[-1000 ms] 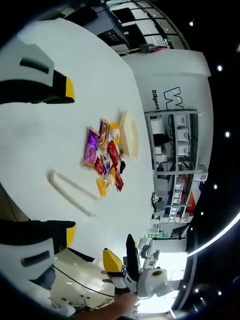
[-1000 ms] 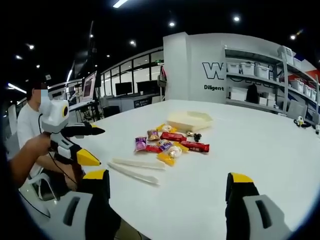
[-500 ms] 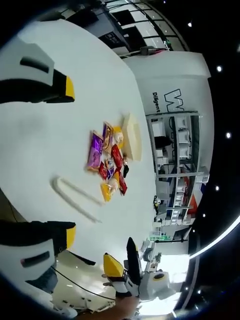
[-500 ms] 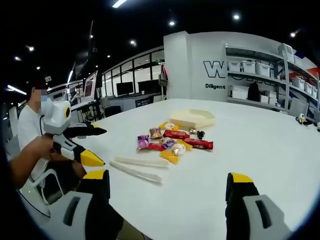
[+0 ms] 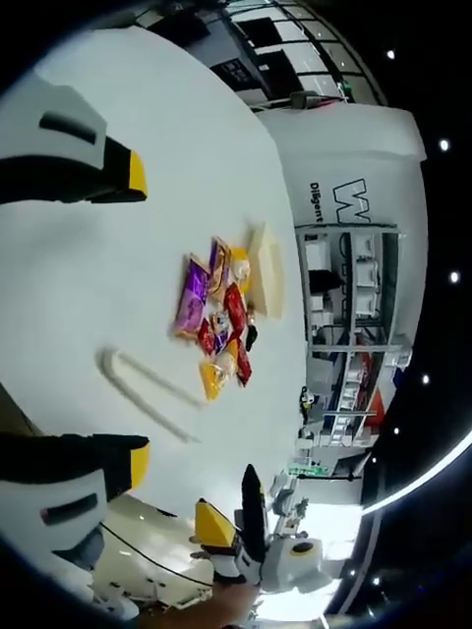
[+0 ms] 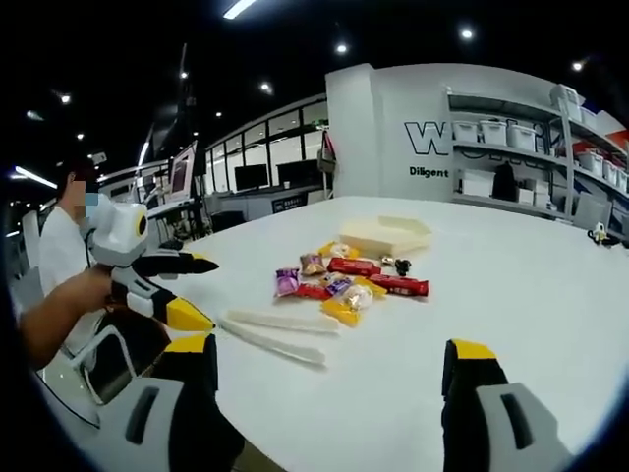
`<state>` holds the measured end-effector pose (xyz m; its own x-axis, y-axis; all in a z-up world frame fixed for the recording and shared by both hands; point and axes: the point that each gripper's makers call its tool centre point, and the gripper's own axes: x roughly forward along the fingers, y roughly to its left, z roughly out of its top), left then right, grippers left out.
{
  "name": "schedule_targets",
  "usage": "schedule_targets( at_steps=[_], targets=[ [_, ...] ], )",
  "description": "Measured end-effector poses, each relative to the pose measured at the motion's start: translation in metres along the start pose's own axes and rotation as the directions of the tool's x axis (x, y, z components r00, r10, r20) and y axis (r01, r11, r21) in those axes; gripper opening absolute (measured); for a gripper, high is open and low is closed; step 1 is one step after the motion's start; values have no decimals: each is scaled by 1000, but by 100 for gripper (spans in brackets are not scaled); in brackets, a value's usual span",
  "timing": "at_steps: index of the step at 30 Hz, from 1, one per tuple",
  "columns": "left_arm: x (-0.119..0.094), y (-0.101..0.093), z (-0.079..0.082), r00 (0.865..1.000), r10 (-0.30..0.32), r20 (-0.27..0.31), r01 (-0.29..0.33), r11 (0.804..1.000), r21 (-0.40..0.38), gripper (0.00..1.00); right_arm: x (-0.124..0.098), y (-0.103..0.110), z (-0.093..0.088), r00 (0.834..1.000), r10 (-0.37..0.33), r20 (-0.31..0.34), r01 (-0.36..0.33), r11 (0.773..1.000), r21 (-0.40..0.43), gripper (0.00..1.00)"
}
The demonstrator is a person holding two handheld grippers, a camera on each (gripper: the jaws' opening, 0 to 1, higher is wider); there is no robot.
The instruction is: Place the target food into the container with the food tongs after gripping and lifting it, then release it inside without dropping or visibly crushing the food.
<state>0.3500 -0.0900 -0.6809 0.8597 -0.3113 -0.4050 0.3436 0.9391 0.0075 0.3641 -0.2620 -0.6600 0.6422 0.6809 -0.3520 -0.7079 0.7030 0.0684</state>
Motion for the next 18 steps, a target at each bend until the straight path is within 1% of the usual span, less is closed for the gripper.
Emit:
schedule_targets(
  at_steps=[6, 11, 15, 18],
  targets=[
    [3, 2, -2, 1000, 4, -11, -4, 1000, 17, 96, 8, 13, -6, 999, 47, -19, -47, 999, 10, 90],
    [4, 11, -8, 999, 33, -39, -31, 998, 48, 96, 15, 25, -12, 996, 79, -37, -79, 997, 12, 88],
    [4, 11, -11, 999, 28, -44, -27, 999, 37, 96, 19, 33, -15, 994, 100, -43, -99, 995, 20, 86],
    [4, 11, -12, 998, 30, -49, -28, 999, 44, 96, 20, 38, -18, 992, 114, -52, -113, 993, 20, 85]
  ],
)
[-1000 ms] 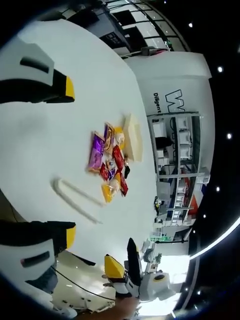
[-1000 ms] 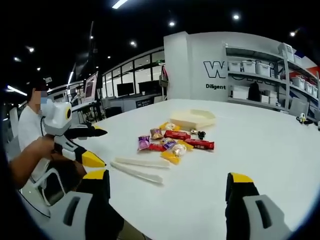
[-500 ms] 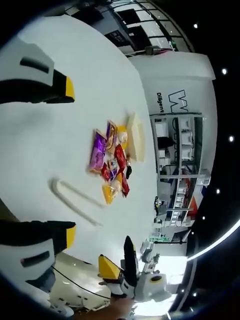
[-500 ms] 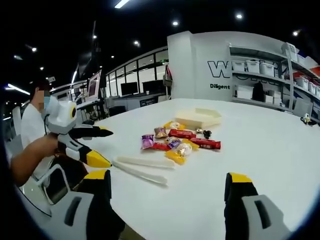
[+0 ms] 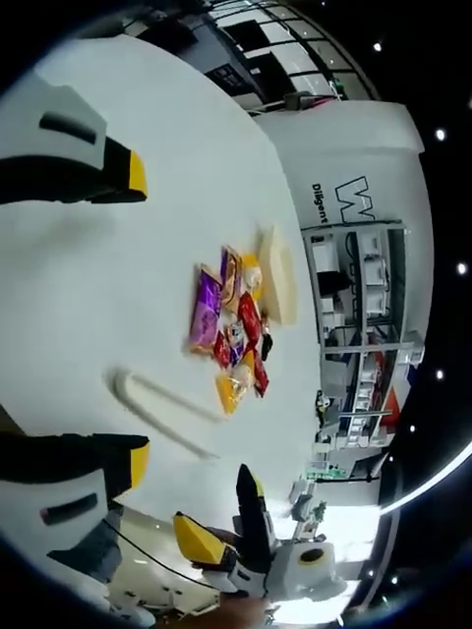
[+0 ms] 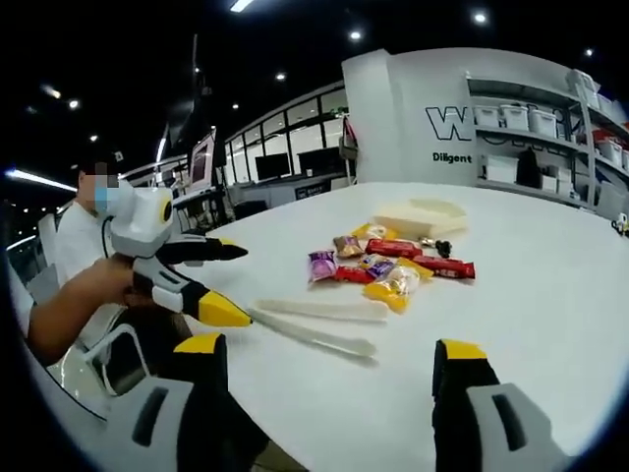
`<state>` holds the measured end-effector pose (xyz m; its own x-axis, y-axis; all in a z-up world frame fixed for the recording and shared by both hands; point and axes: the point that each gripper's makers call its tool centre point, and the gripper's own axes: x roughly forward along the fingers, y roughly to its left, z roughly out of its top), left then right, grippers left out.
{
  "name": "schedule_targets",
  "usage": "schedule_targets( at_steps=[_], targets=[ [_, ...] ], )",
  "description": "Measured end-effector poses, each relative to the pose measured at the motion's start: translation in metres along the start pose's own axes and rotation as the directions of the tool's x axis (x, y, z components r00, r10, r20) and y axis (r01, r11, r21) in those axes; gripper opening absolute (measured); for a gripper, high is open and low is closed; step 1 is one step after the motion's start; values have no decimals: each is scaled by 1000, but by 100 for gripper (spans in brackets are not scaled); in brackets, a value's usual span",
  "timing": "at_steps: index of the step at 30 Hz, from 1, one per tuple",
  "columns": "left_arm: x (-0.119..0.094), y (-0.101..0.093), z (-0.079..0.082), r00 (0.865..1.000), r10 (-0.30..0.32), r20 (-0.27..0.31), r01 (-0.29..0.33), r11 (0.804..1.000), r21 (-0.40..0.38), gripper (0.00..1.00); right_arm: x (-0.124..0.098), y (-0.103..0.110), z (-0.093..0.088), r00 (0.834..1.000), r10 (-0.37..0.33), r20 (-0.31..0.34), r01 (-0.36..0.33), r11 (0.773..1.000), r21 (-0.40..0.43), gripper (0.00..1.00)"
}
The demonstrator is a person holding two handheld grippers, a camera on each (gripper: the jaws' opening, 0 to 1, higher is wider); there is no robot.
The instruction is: Place the target food into the container with the food tongs after gripping and lifting it, then release it inside without dropping or visibly crushing the food.
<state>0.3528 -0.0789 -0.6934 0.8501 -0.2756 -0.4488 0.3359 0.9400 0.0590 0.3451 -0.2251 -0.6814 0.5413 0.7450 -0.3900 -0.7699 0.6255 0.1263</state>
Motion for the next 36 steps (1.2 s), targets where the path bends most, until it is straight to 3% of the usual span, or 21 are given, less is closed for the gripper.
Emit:
schedule_targets(
  at_steps=[12, 17, 36],
  targets=[
    [1, -4, -1, 1000, -14, 3, 14, 1000, -8, 96, 12, 16, 5, 996, 83, 39, -86, 993, 84, 81],
    [0, -3, -2, 1000, -15, 3, 15, 1000, -16, 96, 14, 21, -3, 995, 97, 7, -97, 993, 64, 79],
    [3, -1, -9, 1000, -17, -11, 17, 999, -27, 95, 10, 28, -7, 994, 107, -13, -106, 993, 46, 75]
  ],
)
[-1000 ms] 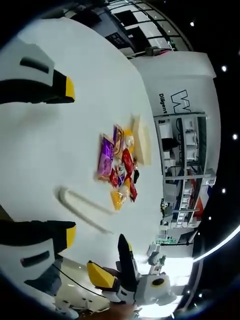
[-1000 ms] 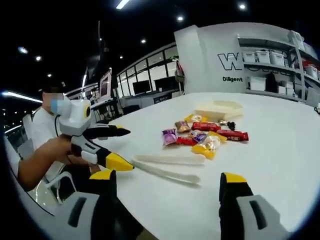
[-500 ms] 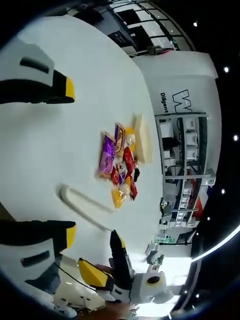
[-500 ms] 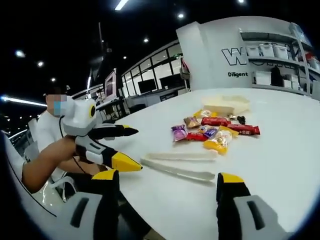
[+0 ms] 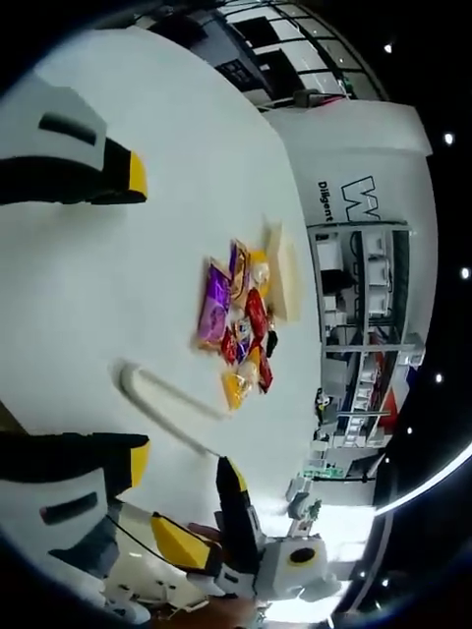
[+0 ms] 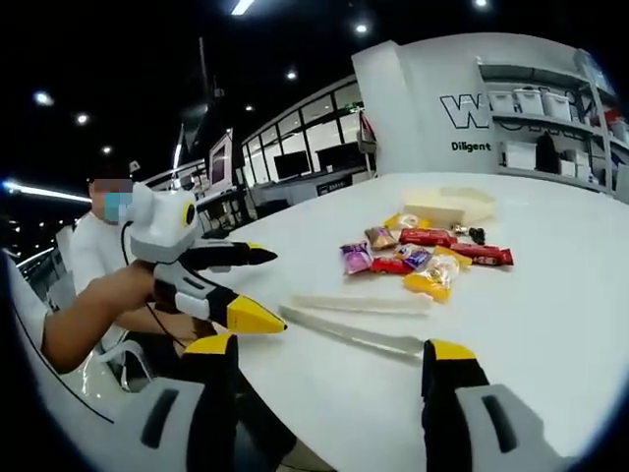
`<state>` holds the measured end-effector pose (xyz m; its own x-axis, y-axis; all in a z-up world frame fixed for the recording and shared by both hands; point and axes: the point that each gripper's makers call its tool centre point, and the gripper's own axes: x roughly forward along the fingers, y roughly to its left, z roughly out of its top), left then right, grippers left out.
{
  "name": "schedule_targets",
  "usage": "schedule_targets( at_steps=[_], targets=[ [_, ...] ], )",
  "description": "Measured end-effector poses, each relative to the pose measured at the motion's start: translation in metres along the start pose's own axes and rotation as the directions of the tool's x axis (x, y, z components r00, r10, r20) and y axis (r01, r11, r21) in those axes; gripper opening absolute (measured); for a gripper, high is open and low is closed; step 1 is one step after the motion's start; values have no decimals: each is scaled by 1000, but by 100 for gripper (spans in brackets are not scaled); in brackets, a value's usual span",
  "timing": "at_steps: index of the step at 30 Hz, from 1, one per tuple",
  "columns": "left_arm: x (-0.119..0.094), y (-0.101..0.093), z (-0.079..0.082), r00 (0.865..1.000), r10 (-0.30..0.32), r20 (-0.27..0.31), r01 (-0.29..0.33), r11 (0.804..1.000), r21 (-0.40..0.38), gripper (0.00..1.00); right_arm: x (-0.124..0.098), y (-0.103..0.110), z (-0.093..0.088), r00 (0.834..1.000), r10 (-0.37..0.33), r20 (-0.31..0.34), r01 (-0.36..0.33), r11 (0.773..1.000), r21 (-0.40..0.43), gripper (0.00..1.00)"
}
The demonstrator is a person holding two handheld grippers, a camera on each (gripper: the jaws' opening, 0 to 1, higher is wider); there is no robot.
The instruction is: Place the target food into the container with the food tongs after gripping and lifting it, then release it inside without dropping or visibly crushing the food.
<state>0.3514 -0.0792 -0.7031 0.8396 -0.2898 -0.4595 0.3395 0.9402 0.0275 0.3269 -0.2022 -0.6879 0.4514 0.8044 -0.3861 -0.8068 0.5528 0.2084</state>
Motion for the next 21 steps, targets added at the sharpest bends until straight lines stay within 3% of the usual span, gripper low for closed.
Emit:
schedule_targets(
  at_steps=[11, 16, 21],
  targets=[
    [4, 3, -4, 1000, 11, -5, -11, 1000, 16, 95, -5, 3, -2, 1000, 9, -10, -9, 1000, 12, 71],
    [4, 4, -1, 1000, 8, 1, -8, 1000, 10, 95, -4, -7, 3, 1000, -21, 19, 20, 1000, 9, 75],
    [3, 4, 1, 1000, 11, 4, -11, 1000, 13, 95, 1, -10, 4, 1000, -12, 9, 12, 1000, 9, 73]
  ],
)
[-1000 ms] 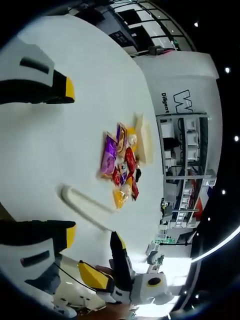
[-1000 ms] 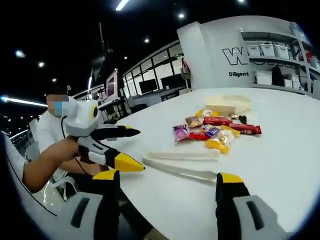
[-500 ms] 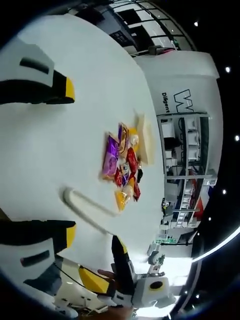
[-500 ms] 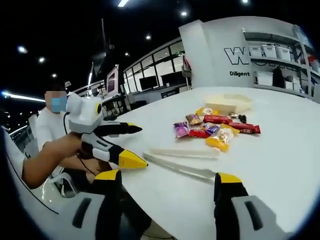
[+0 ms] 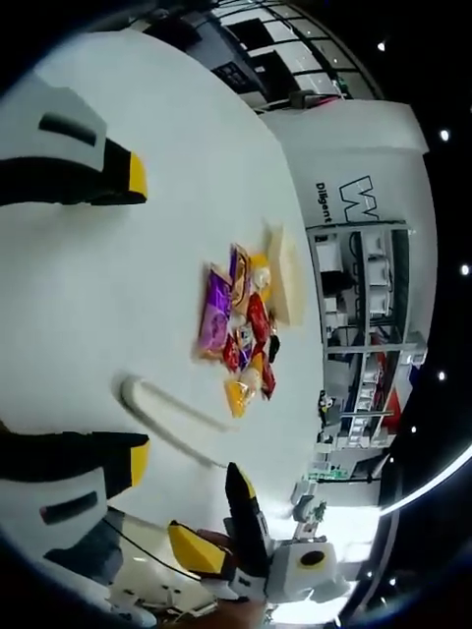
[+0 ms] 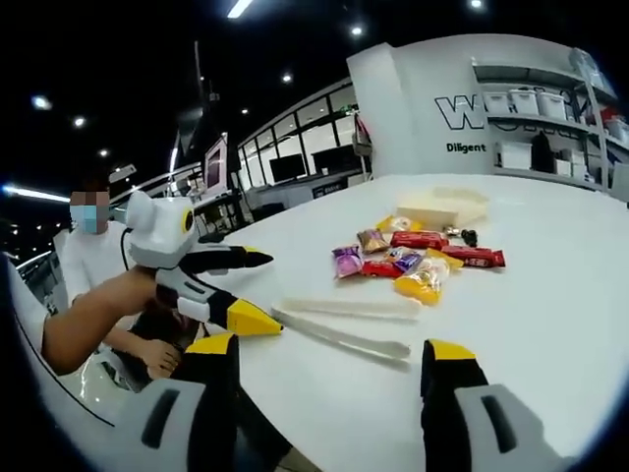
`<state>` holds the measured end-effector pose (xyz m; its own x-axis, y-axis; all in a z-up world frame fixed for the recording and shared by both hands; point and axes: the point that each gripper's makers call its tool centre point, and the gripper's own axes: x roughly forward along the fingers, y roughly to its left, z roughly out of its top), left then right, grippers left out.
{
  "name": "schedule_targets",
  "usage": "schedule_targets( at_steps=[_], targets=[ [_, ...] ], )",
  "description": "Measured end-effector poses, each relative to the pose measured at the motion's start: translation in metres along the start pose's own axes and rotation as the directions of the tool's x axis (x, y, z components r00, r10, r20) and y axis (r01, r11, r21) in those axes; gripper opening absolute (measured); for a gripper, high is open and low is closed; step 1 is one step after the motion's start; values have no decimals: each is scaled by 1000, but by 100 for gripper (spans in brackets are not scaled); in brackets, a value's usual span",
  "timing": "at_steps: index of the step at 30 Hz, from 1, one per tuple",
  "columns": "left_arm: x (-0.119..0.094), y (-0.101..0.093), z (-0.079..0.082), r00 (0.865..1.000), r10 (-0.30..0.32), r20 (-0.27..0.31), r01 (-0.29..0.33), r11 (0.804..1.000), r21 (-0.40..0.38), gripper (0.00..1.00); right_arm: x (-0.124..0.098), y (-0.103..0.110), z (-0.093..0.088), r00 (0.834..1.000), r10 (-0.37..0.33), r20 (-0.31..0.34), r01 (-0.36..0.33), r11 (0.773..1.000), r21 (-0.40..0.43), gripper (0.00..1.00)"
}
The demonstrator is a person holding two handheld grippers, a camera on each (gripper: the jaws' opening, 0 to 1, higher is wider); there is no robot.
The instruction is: Place the target food into the container with the food tongs after gripping and lifting it, then release it inside without dropping or visibly crushing the food.
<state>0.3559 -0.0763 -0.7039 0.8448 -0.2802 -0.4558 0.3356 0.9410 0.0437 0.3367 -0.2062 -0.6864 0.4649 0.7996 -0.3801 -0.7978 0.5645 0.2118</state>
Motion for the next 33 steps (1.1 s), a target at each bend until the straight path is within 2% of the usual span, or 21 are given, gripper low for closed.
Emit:
schedule_targets(
  at_steps=[14, 20, 33],
  targets=[
    [0, 6, -3, 1000, 15, -8, -15, 1000, -5, 95, 1, 6, -6, 1000, 19, -20, -19, 1000, 1, 72],
    [1, 9, -3, 1000, 22, -10, -22, 1000, -4, 95, -6, 12, -6, 999, 35, -18, -35, 999, 37, 72],
    [2, 5, -2, 1000, 18, -9, -17, 1000, 13, 94, -13, 13, -9, 999, 33, -16, -32, 999, 24, 70]
  ],
)
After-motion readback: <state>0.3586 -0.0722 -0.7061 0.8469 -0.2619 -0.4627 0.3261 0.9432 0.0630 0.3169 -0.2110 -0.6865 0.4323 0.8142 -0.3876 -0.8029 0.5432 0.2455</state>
